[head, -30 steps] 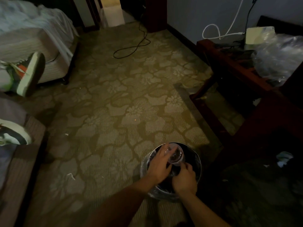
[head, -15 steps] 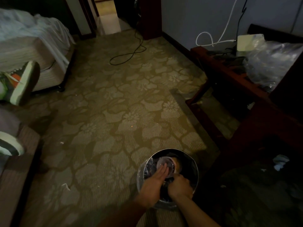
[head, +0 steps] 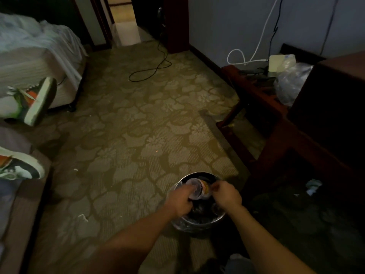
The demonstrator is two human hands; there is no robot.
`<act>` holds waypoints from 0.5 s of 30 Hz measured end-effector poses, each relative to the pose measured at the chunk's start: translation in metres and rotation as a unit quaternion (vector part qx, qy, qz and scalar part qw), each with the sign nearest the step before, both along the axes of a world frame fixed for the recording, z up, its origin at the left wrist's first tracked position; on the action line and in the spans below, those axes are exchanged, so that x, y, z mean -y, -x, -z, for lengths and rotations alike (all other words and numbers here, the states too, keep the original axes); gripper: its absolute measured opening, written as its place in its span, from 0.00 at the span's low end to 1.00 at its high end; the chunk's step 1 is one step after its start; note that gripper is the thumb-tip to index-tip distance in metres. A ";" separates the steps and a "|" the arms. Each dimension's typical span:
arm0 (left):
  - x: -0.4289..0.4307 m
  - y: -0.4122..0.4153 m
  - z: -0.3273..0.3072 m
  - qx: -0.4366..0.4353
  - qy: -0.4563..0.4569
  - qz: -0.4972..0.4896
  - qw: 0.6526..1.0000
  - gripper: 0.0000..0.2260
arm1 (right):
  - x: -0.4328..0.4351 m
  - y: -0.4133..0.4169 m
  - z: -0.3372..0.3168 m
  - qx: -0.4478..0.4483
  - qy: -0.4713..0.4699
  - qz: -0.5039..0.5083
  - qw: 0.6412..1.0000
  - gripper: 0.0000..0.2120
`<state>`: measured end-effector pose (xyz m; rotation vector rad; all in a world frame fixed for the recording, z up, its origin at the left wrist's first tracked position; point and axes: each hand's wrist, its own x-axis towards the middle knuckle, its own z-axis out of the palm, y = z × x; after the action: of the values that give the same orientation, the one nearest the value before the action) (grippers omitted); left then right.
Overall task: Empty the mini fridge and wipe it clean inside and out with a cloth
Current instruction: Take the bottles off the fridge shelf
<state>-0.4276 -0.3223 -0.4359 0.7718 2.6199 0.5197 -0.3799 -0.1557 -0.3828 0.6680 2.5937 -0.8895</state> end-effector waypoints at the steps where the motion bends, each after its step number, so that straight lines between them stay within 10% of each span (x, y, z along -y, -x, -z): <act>1: 0.000 -0.002 -0.009 -0.007 -0.008 0.001 1.000 0.27 | 0.000 -0.002 -0.008 -0.013 -0.001 0.005 1.000 0.14; 9: -0.003 -0.043 -0.060 -0.003 -0.148 -0.090 0.985 0.18 | 0.008 -0.038 -0.050 -0.119 -0.014 0.024 0.993 0.11; 15: -0.003 -0.109 -0.081 0.112 -0.329 -0.297 0.889 0.11 | 0.018 -0.078 -0.075 -0.198 0.022 0.068 0.978 0.10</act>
<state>-0.3191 -0.3193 -0.3551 0.0176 2.4113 1.6156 -0.3022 -0.1738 -0.3076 0.7253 2.8891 -1.2290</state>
